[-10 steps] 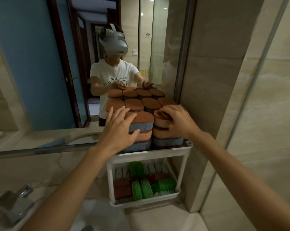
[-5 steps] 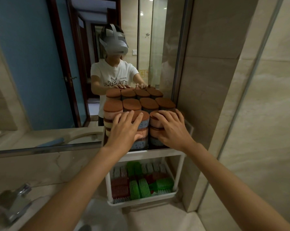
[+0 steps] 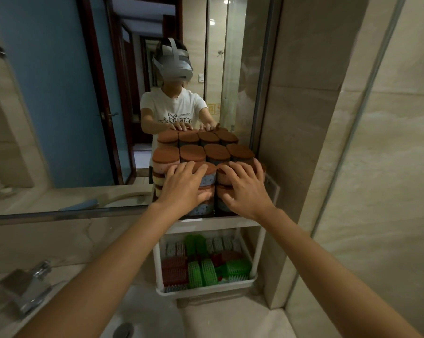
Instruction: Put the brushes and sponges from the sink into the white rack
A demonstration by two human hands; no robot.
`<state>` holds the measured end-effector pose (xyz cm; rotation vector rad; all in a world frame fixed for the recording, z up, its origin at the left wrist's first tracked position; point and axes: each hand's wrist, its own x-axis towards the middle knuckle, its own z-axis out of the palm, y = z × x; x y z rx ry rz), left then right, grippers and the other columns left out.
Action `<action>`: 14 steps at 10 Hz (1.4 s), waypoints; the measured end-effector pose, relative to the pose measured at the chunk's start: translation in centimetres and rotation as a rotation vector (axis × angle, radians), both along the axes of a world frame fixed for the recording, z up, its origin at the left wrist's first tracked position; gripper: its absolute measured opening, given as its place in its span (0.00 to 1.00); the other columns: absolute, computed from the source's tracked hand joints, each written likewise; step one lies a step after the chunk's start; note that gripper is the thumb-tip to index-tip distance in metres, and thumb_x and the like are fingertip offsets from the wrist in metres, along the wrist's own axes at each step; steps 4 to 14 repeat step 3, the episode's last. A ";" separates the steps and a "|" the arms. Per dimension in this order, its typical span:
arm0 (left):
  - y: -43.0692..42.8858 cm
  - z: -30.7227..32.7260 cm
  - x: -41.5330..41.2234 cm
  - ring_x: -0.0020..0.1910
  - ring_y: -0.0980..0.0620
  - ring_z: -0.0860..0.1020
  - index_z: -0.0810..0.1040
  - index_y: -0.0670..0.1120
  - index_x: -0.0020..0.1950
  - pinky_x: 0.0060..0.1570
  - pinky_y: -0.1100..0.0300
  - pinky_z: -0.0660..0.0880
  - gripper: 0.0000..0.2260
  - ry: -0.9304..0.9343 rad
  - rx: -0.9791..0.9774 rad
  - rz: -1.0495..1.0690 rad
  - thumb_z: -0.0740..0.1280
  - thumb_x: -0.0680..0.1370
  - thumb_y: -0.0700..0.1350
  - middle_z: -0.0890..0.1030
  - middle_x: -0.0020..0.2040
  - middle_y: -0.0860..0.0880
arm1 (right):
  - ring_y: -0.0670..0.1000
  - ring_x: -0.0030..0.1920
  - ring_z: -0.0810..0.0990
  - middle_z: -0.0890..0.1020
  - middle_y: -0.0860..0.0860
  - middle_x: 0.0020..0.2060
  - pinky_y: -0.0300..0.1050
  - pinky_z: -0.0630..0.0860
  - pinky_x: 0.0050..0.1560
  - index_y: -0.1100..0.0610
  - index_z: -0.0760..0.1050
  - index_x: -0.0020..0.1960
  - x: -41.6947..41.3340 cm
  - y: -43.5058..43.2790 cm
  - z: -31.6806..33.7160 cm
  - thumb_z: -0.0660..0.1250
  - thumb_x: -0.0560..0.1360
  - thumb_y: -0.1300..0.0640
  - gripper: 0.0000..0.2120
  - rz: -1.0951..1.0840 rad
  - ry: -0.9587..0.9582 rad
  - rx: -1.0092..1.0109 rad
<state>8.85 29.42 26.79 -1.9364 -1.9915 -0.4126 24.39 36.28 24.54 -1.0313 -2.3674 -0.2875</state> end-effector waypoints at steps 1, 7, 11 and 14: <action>-0.2 0.6 -0.1 0.69 0.45 0.65 0.62 0.48 0.73 0.69 0.53 0.59 0.28 -0.073 0.022 -0.027 0.62 0.76 0.57 0.68 0.69 0.45 | 0.57 0.74 0.60 0.69 0.54 0.70 0.52 0.35 0.72 0.53 0.66 0.70 -0.2 -0.3 0.4 0.54 0.68 0.44 0.32 0.001 0.028 0.003; -2.2 1.8 -0.9 0.72 0.48 0.62 0.61 0.45 0.73 0.74 0.49 0.50 0.27 -0.145 0.090 -0.019 0.61 0.77 0.53 0.67 0.71 0.47 | 0.60 0.72 0.64 0.71 0.60 0.67 0.56 0.42 0.74 0.60 0.70 0.66 -1.9 -3.2 1.5 0.59 0.69 0.52 0.26 -0.033 0.098 0.092; -2.2 1.8 -0.9 0.72 0.48 0.62 0.61 0.45 0.73 0.74 0.49 0.50 0.27 -0.145 0.090 -0.019 0.61 0.77 0.53 0.67 0.71 0.47 | 0.60 0.72 0.64 0.71 0.60 0.67 0.56 0.42 0.74 0.60 0.70 0.66 -1.9 -3.2 1.5 0.59 0.69 0.52 0.26 -0.033 0.098 0.092; -2.2 1.8 -0.9 0.72 0.48 0.62 0.61 0.45 0.73 0.74 0.49 0.50 0.27 -0.145 0.090 -0.019 0.61 0.77 0.53 0.67 0.71 0.47 | 0.60 0.72 0.64 0.71 0.60 0.67 0.56 0.42 0.74 0.60 0.70 0.66 -1.9 -3.2 1.5 0.59 0.69 0.52 0.26 -0.033 0.098 0.092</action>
